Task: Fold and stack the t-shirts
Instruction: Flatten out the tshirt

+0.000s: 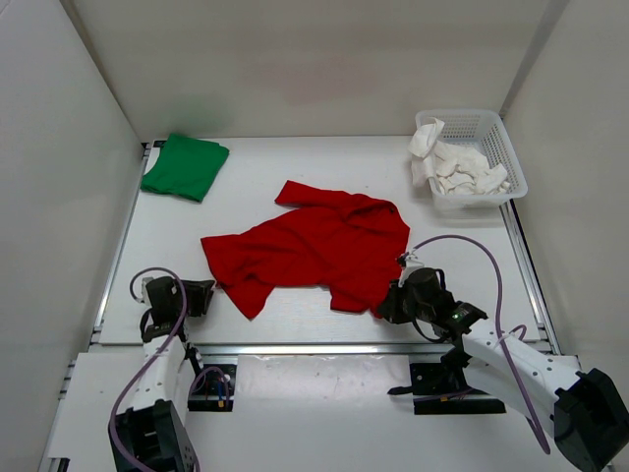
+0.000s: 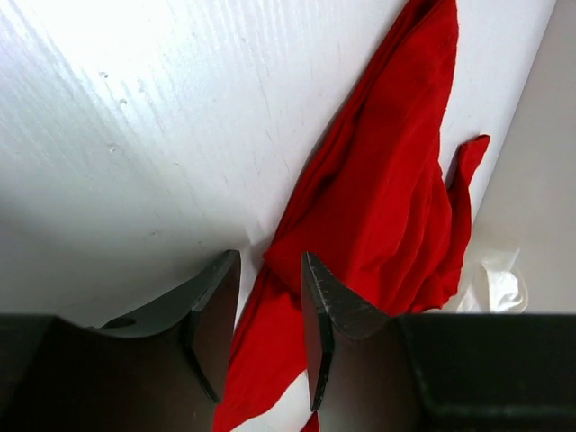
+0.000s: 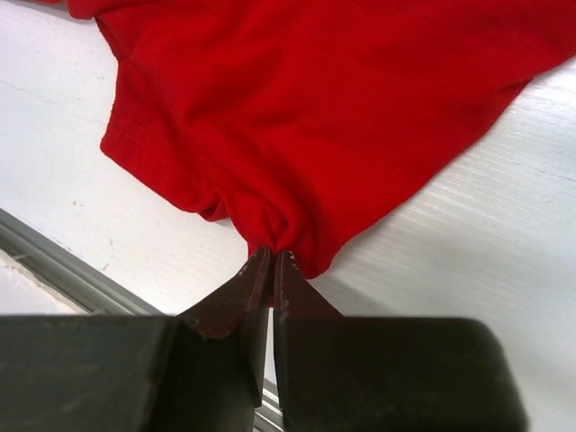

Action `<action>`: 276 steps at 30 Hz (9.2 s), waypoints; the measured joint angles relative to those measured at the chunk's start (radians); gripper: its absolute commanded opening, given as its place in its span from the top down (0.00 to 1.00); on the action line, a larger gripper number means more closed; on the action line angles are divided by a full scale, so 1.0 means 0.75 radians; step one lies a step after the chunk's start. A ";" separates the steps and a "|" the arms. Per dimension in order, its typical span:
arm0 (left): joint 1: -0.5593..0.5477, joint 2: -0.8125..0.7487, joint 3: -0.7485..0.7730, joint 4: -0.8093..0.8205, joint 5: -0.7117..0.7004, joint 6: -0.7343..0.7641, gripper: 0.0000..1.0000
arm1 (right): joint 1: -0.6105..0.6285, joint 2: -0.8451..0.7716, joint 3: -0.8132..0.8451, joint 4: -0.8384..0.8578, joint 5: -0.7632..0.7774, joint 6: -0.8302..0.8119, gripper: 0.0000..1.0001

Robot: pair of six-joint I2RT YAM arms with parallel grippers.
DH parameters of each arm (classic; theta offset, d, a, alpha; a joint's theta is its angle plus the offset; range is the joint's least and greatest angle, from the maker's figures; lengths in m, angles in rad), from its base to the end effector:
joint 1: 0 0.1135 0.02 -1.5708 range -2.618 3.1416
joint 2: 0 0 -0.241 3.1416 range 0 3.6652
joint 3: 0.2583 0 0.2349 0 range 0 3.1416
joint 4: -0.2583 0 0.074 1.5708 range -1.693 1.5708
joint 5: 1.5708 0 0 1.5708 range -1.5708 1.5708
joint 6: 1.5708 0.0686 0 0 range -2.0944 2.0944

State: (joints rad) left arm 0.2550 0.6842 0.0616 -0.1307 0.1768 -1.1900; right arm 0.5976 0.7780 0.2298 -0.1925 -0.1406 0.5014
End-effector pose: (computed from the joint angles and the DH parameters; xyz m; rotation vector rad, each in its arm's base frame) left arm 0.1540 0.0277 0.0853 -1.5217 1.8660 -0.6600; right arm 0.1419 0.1082 0.1197 -0.1907 2.4054 0.6998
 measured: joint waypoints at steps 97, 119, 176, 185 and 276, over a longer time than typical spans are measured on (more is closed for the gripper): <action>0.164 0.417 0.492 -0.294 -0.127 0.620 0.52 | 0.102 -0.196 0.123 -0.346 -0.021 0.160 0.51; -0.267 0.993 0.681 0.105 -0.104 0.668 0.67 | -0.595 1.045 0.587 0.303 -0.117 0.032 1.00; -0.728 1.103 0.347 1.700 0.440 -0.330 0.02 | 0.227 0.915 0.870 0.496 0.797 0.485 0.01; -0.606 0.583 0.502 1.069 0.384 0.253 0.01 | 0.038 0.822 1.002 0.166 0.437 0.165 0.01; -0.083 1.436 1.230 -0.086 -0.294 1.056 0.64 | -0.082 -0.134 0.235 0.348 -0.023 -0.040 0.63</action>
State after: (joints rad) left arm 0.1928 1.7615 0.9840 -0.1951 -0.0437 -0.3981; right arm 0.5362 0.6773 0.4065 0.0685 -0.1581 0.4713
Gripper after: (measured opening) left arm 0.391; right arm 0.371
